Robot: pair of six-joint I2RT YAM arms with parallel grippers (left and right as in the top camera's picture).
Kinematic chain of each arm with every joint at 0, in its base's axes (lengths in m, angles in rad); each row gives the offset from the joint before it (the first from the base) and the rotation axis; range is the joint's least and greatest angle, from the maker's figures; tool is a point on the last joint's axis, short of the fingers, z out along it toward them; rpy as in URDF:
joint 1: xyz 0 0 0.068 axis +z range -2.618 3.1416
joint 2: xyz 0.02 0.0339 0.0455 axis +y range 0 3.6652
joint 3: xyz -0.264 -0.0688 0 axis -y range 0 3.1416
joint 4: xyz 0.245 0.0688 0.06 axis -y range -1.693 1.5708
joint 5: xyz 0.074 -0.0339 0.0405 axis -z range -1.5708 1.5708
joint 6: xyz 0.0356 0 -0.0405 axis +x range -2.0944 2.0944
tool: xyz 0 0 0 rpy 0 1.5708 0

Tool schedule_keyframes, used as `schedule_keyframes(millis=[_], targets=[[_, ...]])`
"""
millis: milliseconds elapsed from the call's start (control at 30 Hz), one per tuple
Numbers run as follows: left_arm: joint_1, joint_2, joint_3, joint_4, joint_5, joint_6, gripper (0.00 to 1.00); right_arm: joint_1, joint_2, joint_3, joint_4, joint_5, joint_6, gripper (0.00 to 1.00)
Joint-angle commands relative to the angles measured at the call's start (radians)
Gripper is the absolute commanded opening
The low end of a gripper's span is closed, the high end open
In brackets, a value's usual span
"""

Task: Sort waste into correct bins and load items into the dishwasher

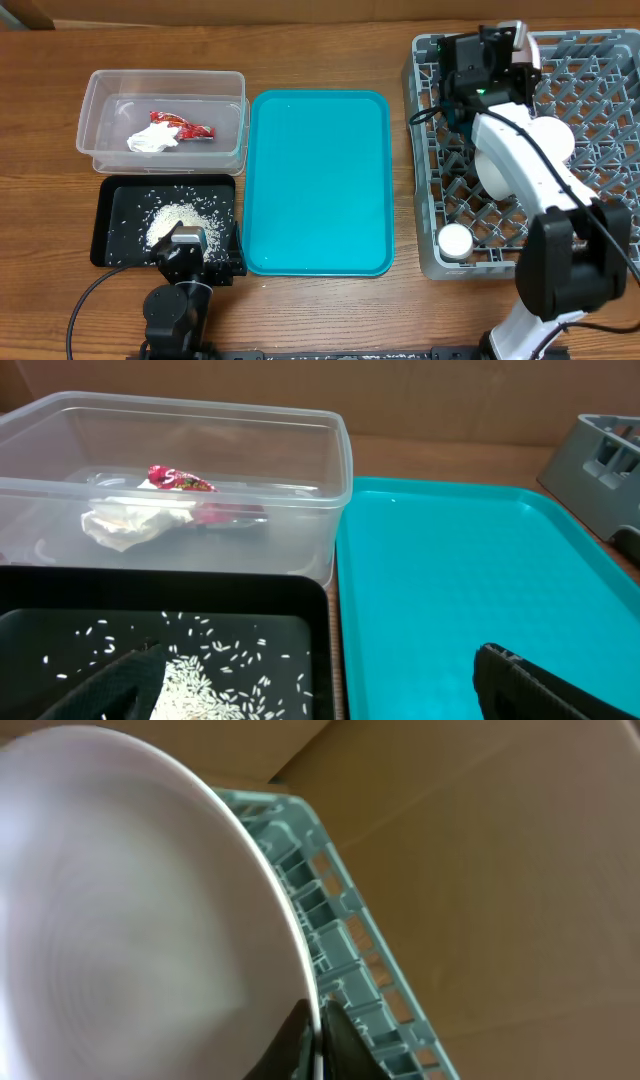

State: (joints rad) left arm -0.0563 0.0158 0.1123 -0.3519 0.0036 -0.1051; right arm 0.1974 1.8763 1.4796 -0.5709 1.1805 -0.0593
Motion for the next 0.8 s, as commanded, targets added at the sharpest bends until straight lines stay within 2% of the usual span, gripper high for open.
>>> schedule_keyframes(millis=[0, 200, 367, 467, 500, 567, 667, 733, 767], targets=[[0.011, -0.011, -0.007, 0.002, -0.011, -0.014, 1.0, 0.011, -0.01, 0.01, 0.029, 0.014, -0.055, 0.13], [0.011, -0.011, -0.007, 0.002, -0.011, -0.014, 1.0, 0.063, -0.044, 0.01, 0.046, 0.04, -0.046, 0.35], [0.011, -0.011, -0.007, 0.002, -0.011, -0.014, 1.0, 0.19, -0.147, 0.01, 0.031, 0.028, -0.042, 0.52], [0.011, -0.011, -0.007, 0.002, -0.011, -0.014, 1.0, 0.3, -0.246, 0.01, -0.048, -0.014, 0.011, 0.63], [0.011, -0.011, -0.007, 0.002, -0.011, -0.014, 1.0, 0.332, -0.276, 0.01, -0.084, -0.044, 0.035, 0.64], [0.011, -0.011, -0.007, 0.002, -0.011, -0.014, 1.0, 0.41, -0.356, 0.01, -0.196, -0.155, 0.123, 0.67], [0.011, -0.011, -0.007, 0.002, -0.011, -0.014, 1.0, 0.523, -0.481, 0.01, -0.375, -0.44, 0.275, 0.71], [0.011, -0.011, -0.007, 0.002, -0.011, -0.014, 1.0, 0.586, -0.561, 0.01, -0.449, -0.668, 0.312, 0.83], [0.011, -0.011, -0.007, 0.002, -0.011, -0.014, 1.0, 0.609, -0.593, 0.01, -0.467, -0.763, 0.323, 0.95]])
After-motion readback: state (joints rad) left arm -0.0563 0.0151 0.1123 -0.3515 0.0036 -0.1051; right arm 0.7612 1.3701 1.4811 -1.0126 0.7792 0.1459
